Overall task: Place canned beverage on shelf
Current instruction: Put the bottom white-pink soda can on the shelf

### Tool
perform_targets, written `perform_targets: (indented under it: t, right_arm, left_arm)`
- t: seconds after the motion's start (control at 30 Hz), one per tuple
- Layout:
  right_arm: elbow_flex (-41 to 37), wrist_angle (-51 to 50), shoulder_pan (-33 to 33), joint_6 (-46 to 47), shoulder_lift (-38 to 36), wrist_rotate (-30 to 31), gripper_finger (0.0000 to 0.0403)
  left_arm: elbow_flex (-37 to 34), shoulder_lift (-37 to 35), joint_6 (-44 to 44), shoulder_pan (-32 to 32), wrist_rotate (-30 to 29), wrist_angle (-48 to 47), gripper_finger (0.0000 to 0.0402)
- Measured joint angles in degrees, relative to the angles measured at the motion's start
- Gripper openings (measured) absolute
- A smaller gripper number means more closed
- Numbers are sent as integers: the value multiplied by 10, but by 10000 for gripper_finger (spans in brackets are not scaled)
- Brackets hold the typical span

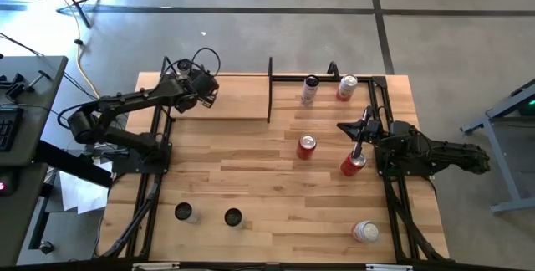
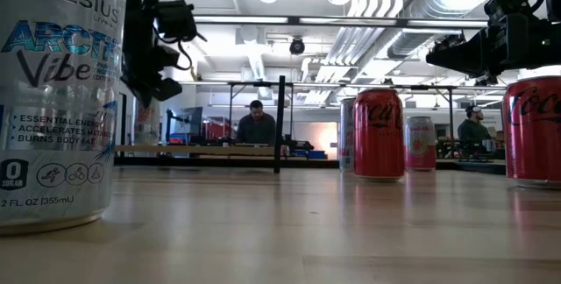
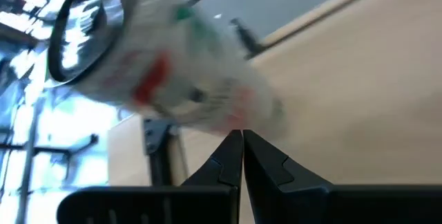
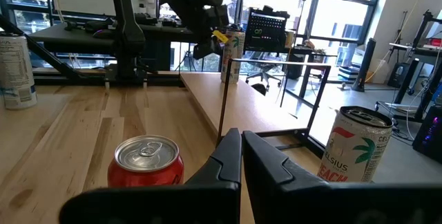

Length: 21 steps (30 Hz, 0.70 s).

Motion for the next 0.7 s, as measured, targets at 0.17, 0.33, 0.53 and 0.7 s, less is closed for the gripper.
perform_targets:
  t: [0.17, 0.33, 0.53, 0.7]
  right_arm:
    - [0, 0, 0, 0, 0, 0, 0]
    - [0, 0, 0, 0, 0, 0, 0]
    - [0, 0, 0, 0, 0, 0, 0]
    - [0, 0, 0, 0, 0, 0, 0]
  left_arm:
    - [0, -2, 16, -16, 46, 13, 5]
    - [0, -2, 17, 4, 47, 66, 5]
    - [0, 1, 28, 33, 47, 90, 5]
    - [-1, 3, 34, 41, 45, 87, 5]
